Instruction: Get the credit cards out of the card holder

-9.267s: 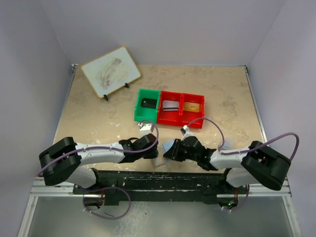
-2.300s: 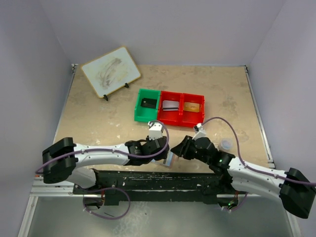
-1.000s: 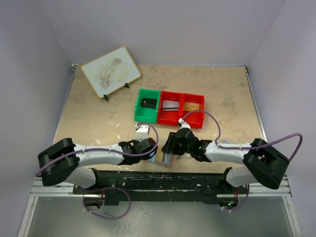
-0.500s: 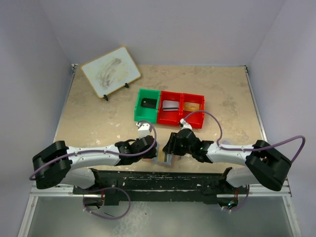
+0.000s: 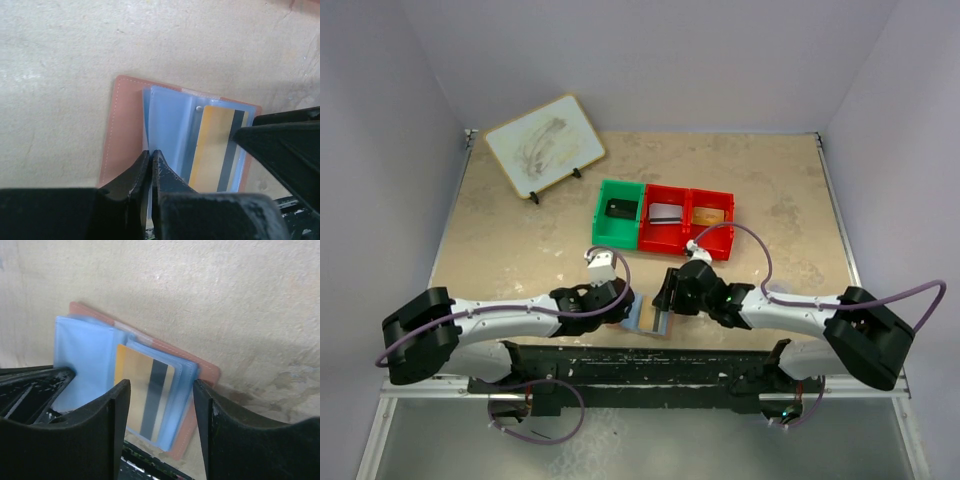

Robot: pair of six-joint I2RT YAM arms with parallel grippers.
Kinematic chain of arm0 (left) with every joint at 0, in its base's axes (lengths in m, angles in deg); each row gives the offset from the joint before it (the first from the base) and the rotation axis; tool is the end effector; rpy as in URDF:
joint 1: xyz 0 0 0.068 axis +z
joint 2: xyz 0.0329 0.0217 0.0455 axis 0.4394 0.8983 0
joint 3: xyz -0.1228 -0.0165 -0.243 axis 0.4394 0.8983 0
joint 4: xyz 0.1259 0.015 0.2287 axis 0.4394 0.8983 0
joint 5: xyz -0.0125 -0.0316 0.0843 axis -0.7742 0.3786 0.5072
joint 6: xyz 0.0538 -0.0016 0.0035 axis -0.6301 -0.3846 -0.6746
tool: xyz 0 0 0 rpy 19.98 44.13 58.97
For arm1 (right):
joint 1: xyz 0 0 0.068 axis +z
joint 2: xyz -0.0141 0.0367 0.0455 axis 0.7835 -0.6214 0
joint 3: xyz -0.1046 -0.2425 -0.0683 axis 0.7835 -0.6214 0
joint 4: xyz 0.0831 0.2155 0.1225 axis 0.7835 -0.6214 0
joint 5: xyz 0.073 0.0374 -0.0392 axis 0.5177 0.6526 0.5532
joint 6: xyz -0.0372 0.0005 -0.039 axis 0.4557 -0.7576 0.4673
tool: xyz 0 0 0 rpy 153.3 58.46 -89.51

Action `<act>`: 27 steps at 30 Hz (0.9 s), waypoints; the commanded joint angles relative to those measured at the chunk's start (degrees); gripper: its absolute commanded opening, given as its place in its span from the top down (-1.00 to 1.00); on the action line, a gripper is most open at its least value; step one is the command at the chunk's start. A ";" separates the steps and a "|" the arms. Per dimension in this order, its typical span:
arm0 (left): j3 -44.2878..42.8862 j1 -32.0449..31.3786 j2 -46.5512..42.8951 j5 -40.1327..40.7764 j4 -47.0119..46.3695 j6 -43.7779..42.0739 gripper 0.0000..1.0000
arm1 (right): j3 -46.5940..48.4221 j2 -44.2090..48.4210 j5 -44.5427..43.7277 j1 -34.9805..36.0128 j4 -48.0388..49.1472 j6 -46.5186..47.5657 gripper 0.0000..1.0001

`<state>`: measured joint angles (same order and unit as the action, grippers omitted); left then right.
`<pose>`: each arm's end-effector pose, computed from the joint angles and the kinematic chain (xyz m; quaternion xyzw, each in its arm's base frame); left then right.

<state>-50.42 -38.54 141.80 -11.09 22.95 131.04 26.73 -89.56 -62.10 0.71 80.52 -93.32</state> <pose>0.1168 -0.2076 0.1699 -0.0751 0.9258 -0.1698 0.3292 0.1527 0.1912 0.1594 0.0641 0.8982 0.3253 0.2886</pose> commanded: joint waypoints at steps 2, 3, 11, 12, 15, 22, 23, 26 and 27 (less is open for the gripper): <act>2.35 -0.33 -4.86 3.34 1.98 3.04 0.76 | 3.10 2.25 -5.03 -0.09 -9.80 1.67 -0.18; 2.25 -0.43 -5.34 3.90 2.74 2.90 0.68 | 3.12 3.22 -5.03 -0.13 -10.53 1.52 -0.18; -4.18 0.40 -6.84 10.42 8.69 -4.76 0.03 | -2.16 16.01 7.10 0.08 -2.08 5.18 -0.22; -4.66 1.52 -6.06 8.71 7.56 -7.10 -0.02 | -3.52 17.26 11.12 0.09 1.37 6.11 -0.20; -6.02 6.12 -3.01 3.63 3.89 -12.86 -0.04 | -6.24 17.76 18.12 0.82 9.21 7.36 -0.17; -11.00 10.18 4.06 -0.50 -0.77 -18.22 -0.07 | -2.32 7.27 14.58 9.22 7.18 8.96 -0.16; -11.56 10.31 4.86 -0.69 -1.18 -18.87 -0.07 | -2.86 6.34 14.94 9.23 8.29 8.92 -0.16; -12.24 10.54 7.77 -2.39 -2.98 -20.91 -0.07 | -3.81 4.62 16.10 9.48 9.67 9.38 -0.15; -12.45 10.55 8.69 -2.62 -3.07 -21.07 -0.07 | -4.10 4.46 15.95 9.61 9.62 9.33 -0.15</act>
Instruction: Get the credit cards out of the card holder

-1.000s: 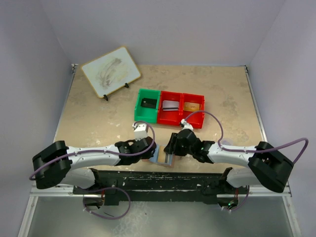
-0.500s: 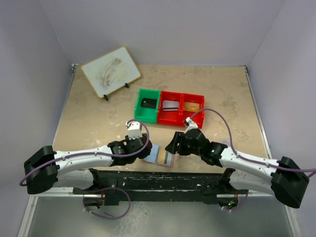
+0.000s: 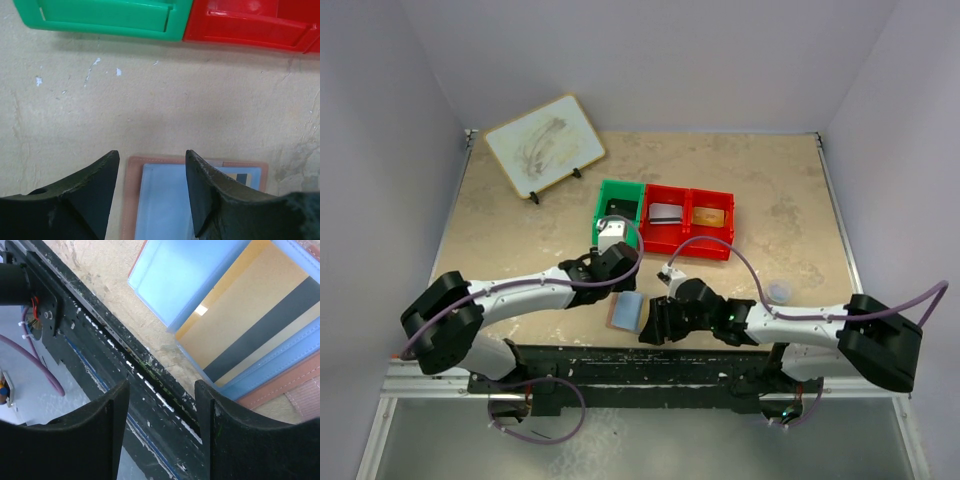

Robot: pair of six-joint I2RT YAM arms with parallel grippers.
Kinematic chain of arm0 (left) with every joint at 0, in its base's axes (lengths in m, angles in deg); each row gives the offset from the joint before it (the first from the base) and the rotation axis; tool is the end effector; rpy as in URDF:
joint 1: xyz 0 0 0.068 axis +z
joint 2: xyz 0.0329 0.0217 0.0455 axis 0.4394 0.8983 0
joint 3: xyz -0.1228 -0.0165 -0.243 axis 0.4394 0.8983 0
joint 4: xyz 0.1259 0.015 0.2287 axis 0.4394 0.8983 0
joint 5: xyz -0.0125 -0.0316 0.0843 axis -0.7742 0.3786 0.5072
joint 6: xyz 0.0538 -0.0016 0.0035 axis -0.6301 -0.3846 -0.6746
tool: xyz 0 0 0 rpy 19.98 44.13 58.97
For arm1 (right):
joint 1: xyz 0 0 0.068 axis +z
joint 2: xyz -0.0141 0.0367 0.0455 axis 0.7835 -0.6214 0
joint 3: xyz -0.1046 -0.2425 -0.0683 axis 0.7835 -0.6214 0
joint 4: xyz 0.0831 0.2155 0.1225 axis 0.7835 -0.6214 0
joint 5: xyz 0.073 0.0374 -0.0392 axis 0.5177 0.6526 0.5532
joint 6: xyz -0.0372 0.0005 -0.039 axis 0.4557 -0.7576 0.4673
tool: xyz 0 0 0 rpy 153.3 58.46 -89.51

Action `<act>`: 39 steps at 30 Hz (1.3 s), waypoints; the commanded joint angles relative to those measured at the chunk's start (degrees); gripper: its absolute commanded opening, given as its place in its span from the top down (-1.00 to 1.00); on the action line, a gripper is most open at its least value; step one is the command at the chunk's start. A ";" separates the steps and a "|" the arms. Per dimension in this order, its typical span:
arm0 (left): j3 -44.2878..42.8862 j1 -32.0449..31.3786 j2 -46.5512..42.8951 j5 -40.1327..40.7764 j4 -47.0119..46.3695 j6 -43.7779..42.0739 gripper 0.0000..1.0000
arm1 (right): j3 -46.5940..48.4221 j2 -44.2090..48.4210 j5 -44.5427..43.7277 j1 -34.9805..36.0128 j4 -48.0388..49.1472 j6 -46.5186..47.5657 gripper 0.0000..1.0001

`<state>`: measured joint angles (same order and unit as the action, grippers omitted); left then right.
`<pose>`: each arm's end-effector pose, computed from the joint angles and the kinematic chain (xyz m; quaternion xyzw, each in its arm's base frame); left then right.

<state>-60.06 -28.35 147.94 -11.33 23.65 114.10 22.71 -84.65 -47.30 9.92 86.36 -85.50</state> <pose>0.1739 -0.2149 0.1929 -0.0256 0.9219 -0.1079 0.3711 0.1063 0.2069 0.1663 -0.1261 0.8637 0.4359 0.2194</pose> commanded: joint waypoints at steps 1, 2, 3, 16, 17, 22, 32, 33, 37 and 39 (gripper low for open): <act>-2.87 0.36 3.29 -2.70 -4.07 -4.33 -0.07 | -0.38 -0.43 1.03 0.51 3.88 1.50 -0.15; -2.76 0.40 4.03 -3.05 -4.56 -4.59 -0.08 | -0.73 -0.41 0.90 0.49 3.72 1.53 -0.15; -2.55 0.37 4.68 -3.60 -5.33 -4.89 -0.08 | -0.90 -0.45 0.77 0.47 3.30 1.59 -0.16; 2.63 0.30 7.70 -9.87 -11.38 -1.78 -0.04 | -2.64 -3.41 0.19 0.22 -0.30 -0.62 -0.22; 3.84 0.33 7.15 -10.15 -12.01 -1.25 -0.04 | -2.43 -3.27 -0.65 0.22 -0.59 -0.91 -0.22; 8.13 0.29 3.29 -10.98 -12.60 1.16 -0.01 | -0.40 -3.44 -9.29 -2.54 -8.26 -5.72 -0.26; 13.87 -1.85 -1.45 -14.76 -16.24 3.91 0.04 | -1.31 1.96 -6.39 -15.20 -1.44 -2.10 -0.32; 13.74 -2.82 -1.26 -14.53 -16.11 4.34 0.05 | -0.63 1.32 -6.46 -15.59 -1.62 -1.85 -0.32; 13.53 -8.30 -1.12 -11.51 -15.99 7.56 0.09 | 0.97 -2.15 -6.71 -17.37 -1.56 -1.60 -0.33; 13.70 -10.55 -1.17 -10.30 -15.88 9.34 0.12 | 1.87 -3.75 -6.68 -17.61 -1.26 -1.11 -0.32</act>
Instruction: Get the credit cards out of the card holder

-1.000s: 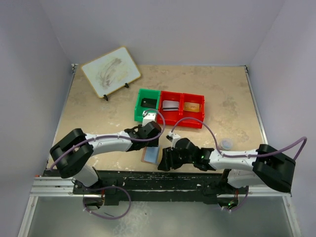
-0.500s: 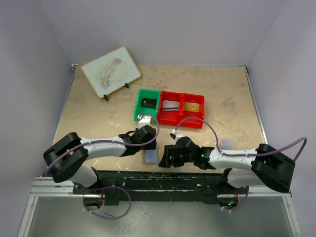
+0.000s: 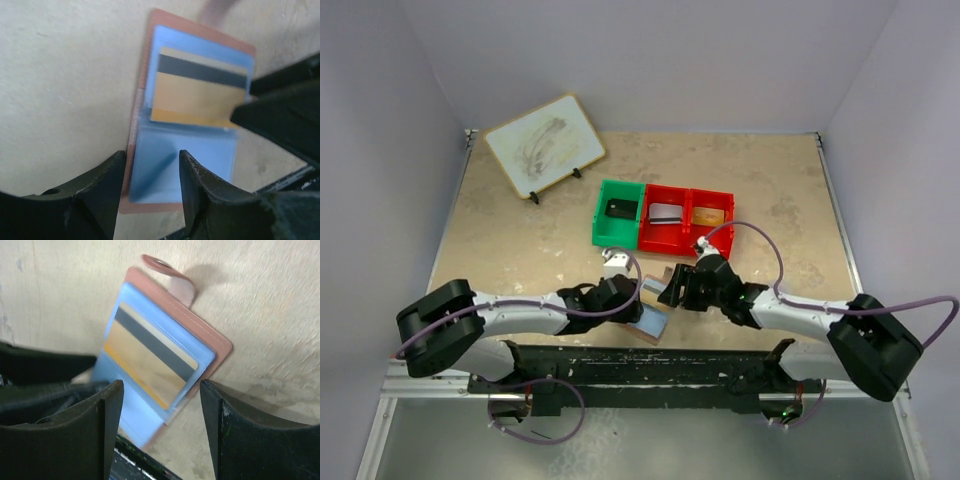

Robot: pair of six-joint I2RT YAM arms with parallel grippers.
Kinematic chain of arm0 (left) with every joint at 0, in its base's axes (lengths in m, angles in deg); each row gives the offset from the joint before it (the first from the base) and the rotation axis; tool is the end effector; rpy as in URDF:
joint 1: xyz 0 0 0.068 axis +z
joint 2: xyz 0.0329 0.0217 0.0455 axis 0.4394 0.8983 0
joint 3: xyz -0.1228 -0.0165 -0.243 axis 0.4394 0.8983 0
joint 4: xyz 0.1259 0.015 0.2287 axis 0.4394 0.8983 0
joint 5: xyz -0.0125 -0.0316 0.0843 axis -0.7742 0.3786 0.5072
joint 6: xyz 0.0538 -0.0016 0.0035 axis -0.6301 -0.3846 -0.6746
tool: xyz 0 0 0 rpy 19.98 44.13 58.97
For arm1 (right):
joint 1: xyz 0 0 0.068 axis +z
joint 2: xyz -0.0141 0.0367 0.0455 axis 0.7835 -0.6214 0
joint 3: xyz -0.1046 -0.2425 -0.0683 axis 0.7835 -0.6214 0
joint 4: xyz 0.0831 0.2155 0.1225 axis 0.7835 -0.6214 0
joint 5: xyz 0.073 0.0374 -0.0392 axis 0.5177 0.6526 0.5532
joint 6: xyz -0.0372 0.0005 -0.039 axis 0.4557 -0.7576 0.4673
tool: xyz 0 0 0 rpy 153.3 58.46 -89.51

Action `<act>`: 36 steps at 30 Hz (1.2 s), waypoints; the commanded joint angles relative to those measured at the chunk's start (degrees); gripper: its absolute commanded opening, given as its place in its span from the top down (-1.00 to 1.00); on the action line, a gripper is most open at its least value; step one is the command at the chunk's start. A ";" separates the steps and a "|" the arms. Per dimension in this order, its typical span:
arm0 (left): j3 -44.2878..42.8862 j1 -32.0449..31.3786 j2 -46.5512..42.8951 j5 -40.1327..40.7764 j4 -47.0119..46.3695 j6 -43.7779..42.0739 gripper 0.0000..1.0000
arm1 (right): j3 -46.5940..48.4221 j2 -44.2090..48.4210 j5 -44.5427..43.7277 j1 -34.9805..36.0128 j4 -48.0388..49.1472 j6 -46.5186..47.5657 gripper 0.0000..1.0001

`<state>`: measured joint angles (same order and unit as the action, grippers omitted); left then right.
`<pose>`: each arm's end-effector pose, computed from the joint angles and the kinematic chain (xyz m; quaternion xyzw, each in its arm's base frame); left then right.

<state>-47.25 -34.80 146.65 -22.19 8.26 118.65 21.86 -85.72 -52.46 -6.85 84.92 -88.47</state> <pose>0.1320 -0.2160 0.1501 0.0158 0.9258 -0.2232 0.3046 0.1614 0.1628 0.1554 0.0474 0.8869 0.3621 0.2830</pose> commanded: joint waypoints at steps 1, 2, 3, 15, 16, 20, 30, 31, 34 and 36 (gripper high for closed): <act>1.06 -4.96 -0.01 1.06 -0.56 5.79 0.12 | 3.63 -3.51 -1.43 -0.87 -0.23 2.22 -0.32; 1.28 -6.00 -0.19 1.56 -0.71 6.65 0.13 | 4.37 -4.19 -1.29 -0.87 -0.58 2.63 -0.32; 1.50 -6.68 -0.38 2.00 -1.00 7.77 0.13 | 5.00 -4.90 -1.11 -0.87 -0.43 3.00 -0.32; -0.91 -9.78 4.53 0.15 -14.97 11.40 0.13 | 14.85 -14.24 7.22 -0.70 2.01 13.60 -0.25; -1.24 -9.94 5.08 0.02 -15.22 11.25 0.13 | 15.26 -14.13 7.51 -0.70 1.60 14.34 -0.25; -1.28 -10.15 3.97 -0.21 -13.17 9.63 0.12 | 17.37 -11.99 4.73 -0.70 -5.03 14.62 -0.28; -1.37 -9.92 -11.11 11.18 6.22 3.16 0.02 | 10.82 5.16 -4.26 -0.78 -9.46 3.68 -0.33; -2.09 -9.64 -11.73 12.76 8.18 2.86 0.00 | 9.27 6.12 -4.81 -0.74 -7.32 2.23 -0.31; -4.23 -6.54 -11.57 12.70 10.79 0.25 -0.03 | 2.38 8.24 -2.24 -0.70 2.79 -5.24 -0.25; -5.58 -3.54 -10.72 11.50 11.22 -1.00 -0.04 | -2.49 8.82 0.38 -0.70 11.36 -9.52 -0.20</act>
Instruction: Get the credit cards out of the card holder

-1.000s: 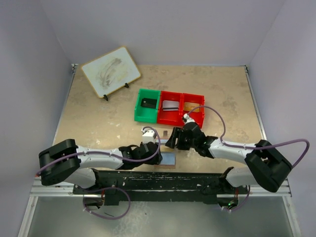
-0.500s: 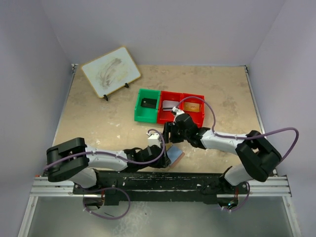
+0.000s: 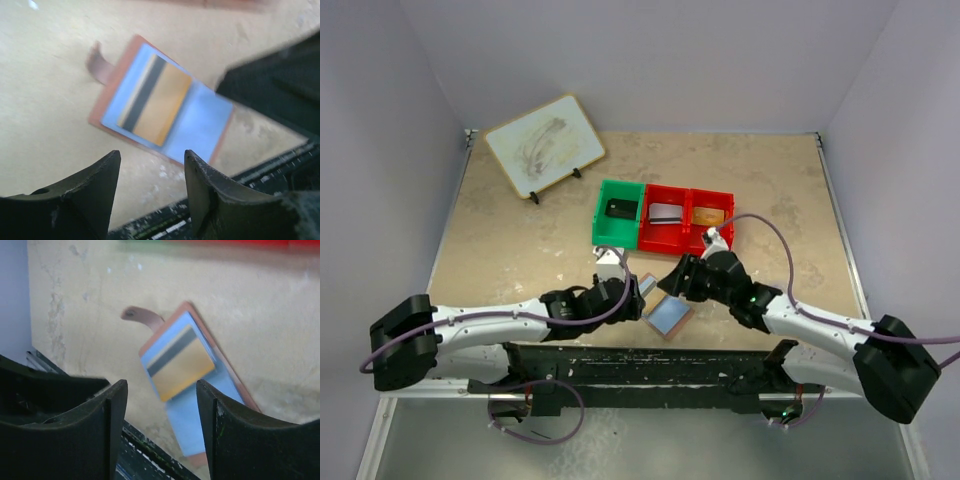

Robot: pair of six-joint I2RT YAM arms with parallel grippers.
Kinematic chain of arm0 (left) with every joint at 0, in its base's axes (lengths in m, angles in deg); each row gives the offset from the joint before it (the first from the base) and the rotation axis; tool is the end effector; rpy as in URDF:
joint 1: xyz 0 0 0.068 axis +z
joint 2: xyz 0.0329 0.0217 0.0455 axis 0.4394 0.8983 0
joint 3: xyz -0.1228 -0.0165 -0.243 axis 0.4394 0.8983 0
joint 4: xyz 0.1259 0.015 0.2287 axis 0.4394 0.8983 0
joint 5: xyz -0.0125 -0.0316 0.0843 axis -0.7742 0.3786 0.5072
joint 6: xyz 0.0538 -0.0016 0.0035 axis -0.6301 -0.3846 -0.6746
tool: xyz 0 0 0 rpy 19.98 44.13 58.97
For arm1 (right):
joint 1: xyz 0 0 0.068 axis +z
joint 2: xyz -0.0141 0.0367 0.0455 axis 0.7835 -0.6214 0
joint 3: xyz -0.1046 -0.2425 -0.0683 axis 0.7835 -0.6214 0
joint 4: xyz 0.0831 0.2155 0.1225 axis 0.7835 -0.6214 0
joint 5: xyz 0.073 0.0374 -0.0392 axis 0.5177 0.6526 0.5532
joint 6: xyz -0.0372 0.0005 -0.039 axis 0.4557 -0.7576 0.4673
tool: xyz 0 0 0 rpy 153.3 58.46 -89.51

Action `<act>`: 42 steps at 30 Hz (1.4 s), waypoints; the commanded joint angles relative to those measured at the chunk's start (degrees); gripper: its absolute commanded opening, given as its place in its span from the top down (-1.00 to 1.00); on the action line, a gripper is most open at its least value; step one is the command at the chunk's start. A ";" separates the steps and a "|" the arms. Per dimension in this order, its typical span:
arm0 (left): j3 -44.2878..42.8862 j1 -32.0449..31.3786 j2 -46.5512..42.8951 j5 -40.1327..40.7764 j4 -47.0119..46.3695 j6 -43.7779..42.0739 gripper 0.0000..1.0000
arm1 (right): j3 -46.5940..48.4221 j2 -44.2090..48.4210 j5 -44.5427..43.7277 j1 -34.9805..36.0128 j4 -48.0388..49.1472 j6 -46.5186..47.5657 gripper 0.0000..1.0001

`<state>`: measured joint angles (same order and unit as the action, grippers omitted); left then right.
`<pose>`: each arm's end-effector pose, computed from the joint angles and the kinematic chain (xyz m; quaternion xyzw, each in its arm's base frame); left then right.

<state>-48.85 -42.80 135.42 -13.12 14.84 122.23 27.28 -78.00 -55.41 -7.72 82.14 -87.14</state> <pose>0.0996 -0.2151 0.1954 0.0091 0.8953 -0.2605 0.3612 0.1684 0.1622 0.2093 0.0525 0.8417 0.3990 0.3599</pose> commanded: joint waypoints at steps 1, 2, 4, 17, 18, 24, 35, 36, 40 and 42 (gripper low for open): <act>-4.59 5.77 1.11 1.74 4.66 -5.24 -0.05 | -9.96 1.03 4.22 0.18 18.17 -12.69 -0.18; -5.13 7.06 1.57 1.14 4.59 -5.81 -0.06 | -11.44 0.75 5.06 0.18 21.35 -13.79 -0.15; -6.29 8.81 2.78 -0.33 4.11 -6.90 -0.12 | -12.43 -0.25 5.74 0.18 23.81 -14.66 -0.14; -10.64 9.62 6.86 -0.94 4.67 -9.43 -0.24 | -15.35 -6.08 7.79 0.18 33.18 -18.52 -0.14; -10.95 9.62 7.18 -0.75 4.54 -9.95 -0.22 | -15.20 -6.34 7.67 0.18 33.05 -18.75 -0.14; -13.65 9.62 9.72 0.04 6.23 -11.92 -0.14 | -15.85 -7.32 6.31 0.18 34.72 -19.26 -0.12; -14.27 9.62 11.75 -2.99 4.98 -13.05 0.02 | -15.66 -7.90 6.07 0.18 34.61 -20.73 -0.07; -14.31 9.62 12.14 -3.03 4.71 -13.12 0.04 | -15.56 -8.38 6.38 0.18 34.95 -20.84 -0.06; -14.87 9.62 13.54 -3.17 4.65 -12.58 0.08 | -16.35 -10.49 7.91 0.19 38.43 -22.07 -0.02; -15.30 9.62 14.04 -2.98 5.00 -12.07 0.09 | -17.20 -11.45 8.58 0.18 41.22 -22.29 -0.02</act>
<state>-61.22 -33.51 148.80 -15.81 21.18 110.32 11.13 -88.19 -48.57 -7.72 116.24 -108.18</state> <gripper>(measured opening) 0.464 0.513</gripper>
